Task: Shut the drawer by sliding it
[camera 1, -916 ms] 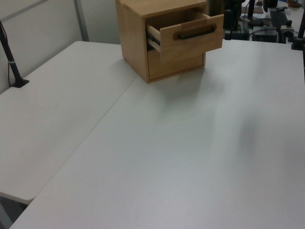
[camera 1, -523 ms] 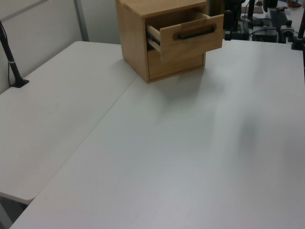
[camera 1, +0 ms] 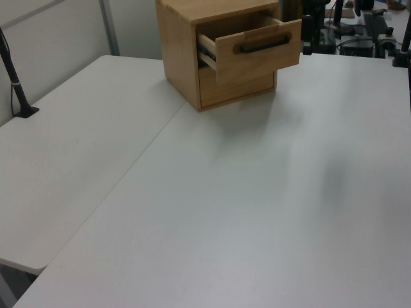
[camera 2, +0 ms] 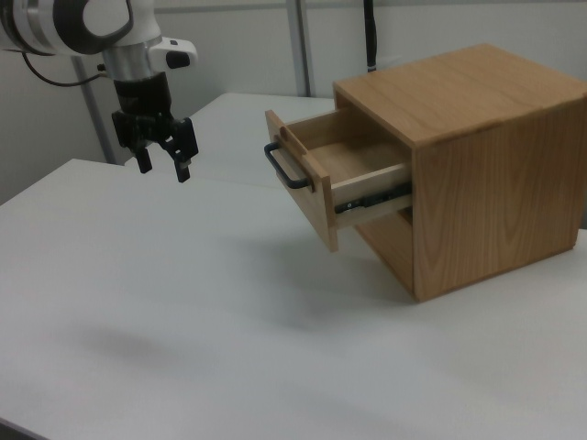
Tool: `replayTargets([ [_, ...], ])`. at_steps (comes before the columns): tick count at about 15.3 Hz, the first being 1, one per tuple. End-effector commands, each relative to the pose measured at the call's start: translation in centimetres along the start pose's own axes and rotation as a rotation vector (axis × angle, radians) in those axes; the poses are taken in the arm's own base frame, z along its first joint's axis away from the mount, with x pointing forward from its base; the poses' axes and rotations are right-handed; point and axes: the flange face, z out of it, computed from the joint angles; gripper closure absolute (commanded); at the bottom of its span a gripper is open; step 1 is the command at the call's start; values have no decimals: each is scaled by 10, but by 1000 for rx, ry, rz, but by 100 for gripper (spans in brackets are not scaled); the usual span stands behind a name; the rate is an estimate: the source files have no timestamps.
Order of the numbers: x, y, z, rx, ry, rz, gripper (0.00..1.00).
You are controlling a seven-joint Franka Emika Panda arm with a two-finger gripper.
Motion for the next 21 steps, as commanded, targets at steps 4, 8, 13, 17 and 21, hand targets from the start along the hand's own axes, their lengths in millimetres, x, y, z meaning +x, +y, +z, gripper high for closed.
replayTargets([
  [4,-1,-6,5,-1,-14,-7,100],
  [8,-1,-8,6,-1,-15,-10,100],
  [13,9,-9,14,3,-3,120,100],
  [17,20,-11,22,2,20,307,100],
  [21,41,-7,33,24,87,537,100],
])
